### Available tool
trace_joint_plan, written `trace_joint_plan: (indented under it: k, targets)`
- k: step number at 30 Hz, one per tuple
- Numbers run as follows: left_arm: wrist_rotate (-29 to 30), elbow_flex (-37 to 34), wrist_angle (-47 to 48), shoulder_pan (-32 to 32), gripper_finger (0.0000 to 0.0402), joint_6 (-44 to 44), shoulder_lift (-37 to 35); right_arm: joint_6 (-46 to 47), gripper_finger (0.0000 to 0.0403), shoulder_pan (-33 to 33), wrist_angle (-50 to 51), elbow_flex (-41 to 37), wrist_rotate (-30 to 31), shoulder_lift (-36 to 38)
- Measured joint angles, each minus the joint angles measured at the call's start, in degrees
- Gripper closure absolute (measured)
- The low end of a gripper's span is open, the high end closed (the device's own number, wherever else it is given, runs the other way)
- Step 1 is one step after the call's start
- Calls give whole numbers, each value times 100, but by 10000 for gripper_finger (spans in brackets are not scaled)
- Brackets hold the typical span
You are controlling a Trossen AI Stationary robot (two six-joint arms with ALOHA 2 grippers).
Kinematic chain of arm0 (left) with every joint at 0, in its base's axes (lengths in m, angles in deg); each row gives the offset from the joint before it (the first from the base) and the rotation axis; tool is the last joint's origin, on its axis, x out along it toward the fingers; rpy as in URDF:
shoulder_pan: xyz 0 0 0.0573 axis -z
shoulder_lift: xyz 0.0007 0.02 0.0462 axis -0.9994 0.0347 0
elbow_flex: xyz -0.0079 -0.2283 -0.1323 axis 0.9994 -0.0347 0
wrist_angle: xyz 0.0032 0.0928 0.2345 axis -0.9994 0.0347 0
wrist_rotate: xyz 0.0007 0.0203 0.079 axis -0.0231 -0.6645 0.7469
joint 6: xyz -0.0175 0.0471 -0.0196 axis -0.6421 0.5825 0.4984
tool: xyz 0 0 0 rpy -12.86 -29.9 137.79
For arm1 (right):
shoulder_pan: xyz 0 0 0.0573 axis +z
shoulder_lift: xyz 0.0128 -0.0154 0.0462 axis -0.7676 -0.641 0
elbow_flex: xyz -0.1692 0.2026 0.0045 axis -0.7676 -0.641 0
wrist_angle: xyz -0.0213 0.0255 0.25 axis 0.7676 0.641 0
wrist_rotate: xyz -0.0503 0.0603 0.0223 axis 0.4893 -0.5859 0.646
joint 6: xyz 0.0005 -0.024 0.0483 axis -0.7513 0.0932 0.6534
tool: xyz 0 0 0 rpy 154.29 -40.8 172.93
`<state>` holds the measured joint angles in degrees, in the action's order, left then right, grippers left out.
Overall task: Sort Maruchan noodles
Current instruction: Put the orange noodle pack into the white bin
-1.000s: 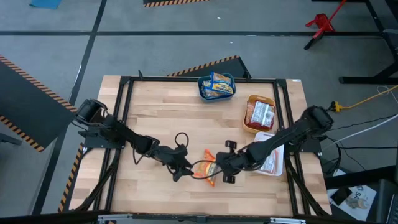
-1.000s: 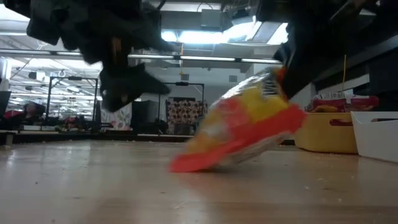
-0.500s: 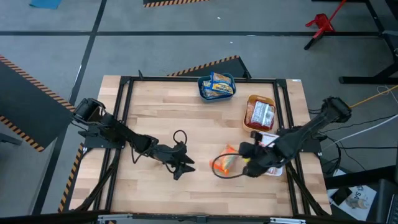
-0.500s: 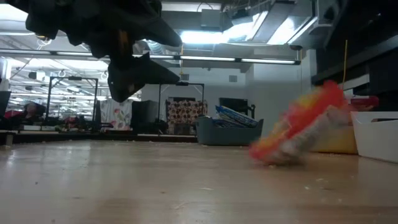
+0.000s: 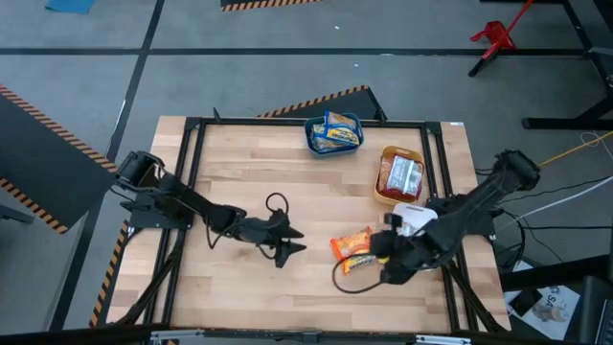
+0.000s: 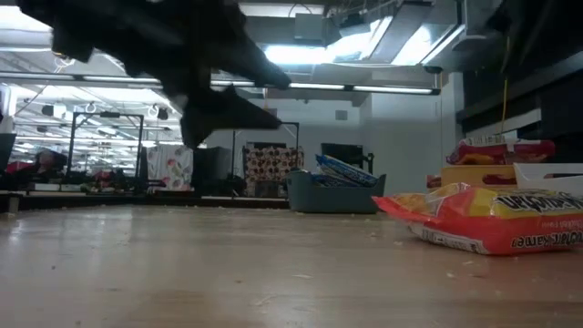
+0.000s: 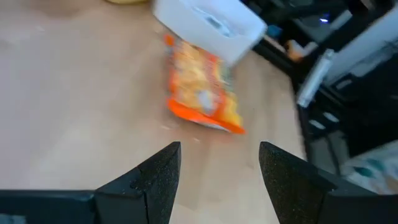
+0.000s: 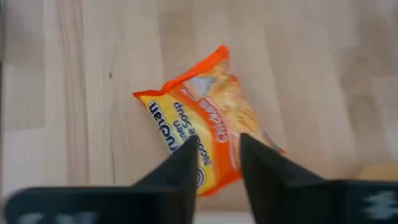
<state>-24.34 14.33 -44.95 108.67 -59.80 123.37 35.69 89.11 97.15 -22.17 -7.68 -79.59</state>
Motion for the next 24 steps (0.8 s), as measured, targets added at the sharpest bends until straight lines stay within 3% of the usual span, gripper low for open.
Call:
trace_joint_plan:
  k: [9, 13, 18, 24]
  targets:
    - [-157, -2, -138, -466, 189, 70, 224, -1201, 122, -665, -1558, -245, -286, -980]
    - [-156, -2, -156, -529, 189, 72, 224, -1537, 60, -1256, -2487, -240, -930, -1340]
    - [-169, -2, 3, -467, 189, 76, 226, -1770, 25, -1695, -2417, -243, -1373, -1912]
    - [-180, -4, 52, -393, 189, 80, 226, -1872, 27, -1892, -2423, -243, -1830, -2470]
